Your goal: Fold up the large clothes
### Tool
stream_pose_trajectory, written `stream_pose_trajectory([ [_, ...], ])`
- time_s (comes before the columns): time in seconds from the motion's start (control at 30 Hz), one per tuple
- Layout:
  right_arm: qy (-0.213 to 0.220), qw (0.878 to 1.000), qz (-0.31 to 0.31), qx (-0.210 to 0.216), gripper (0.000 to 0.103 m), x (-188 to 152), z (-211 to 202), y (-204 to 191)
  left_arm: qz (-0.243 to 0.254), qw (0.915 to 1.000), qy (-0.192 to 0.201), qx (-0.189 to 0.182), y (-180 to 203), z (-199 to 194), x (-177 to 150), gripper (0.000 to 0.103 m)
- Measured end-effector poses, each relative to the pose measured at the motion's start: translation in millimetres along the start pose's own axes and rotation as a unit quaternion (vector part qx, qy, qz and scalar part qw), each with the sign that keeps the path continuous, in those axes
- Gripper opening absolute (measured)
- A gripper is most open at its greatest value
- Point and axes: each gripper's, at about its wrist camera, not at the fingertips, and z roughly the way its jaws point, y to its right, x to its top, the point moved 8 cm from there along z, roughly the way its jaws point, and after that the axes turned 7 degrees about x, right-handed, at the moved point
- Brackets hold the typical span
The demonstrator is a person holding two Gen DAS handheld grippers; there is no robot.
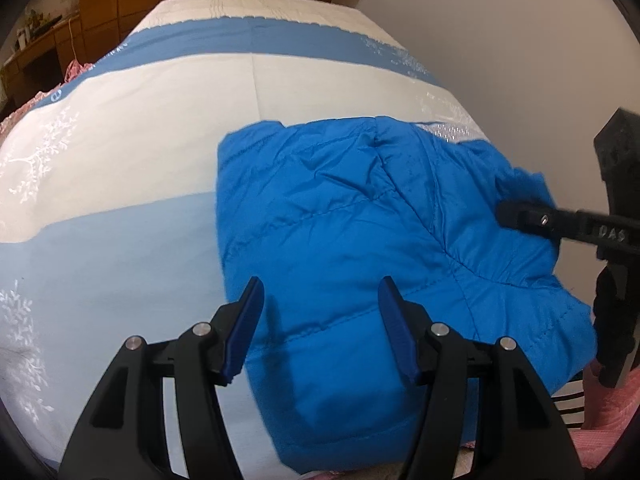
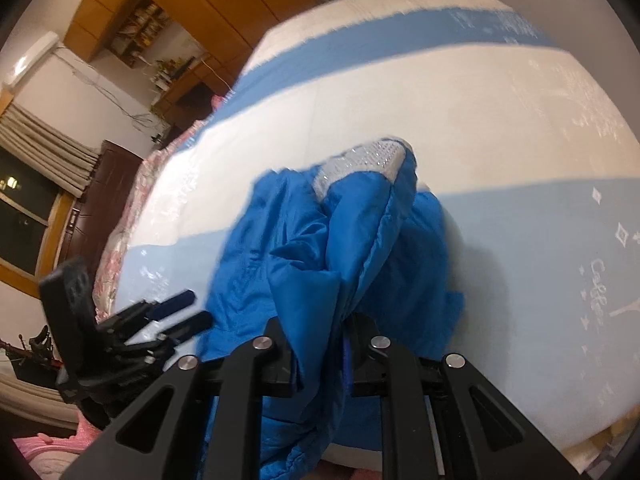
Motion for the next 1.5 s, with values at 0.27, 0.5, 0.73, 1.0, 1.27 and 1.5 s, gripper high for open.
stream_pose_trajectory([
  [0.27, -0.042, 0.998, 0.035, -0.01, 0.021, -34, 42, 60, -0.029, 0.9989, -0.011, 0.035, 3, 37, -6, 0.069],
  [0.5, -0.041, 0.998, 0.036, -0.014, 0.024, -40, 60, 68, -0.046, 0.9969, -0.022, 0.06, -6, 46, -8, 0.071],
  [0.73, -0.008, 0.991, -0.053, -0.126, 0.032, -27, 9, 24, -0.049, 0.9939, -0.028, 0.095, -15, 19, -8, 0.066],
  [1.0, -0.034, 0.989, -0.14, -0.039, 0.033, -45, -1, -49, -0.035, 0.9943, -0.028, 0.097, -17, -5, -26, 0.066],
  [1.27, -0.107, 0.982, -0.127, -0.092, 0.03, -93, 30, -14, -0.049, 0.9943, -0.039, 0.086, -16, 13, -36, 0.074],
  [1.5, -0.109, 0.985, -0.085, -0.101, 0.029, -121, 60, 18, -0.051, 0.9957, -0.054, 0.055, -15, 38, -55, 0.077],
])
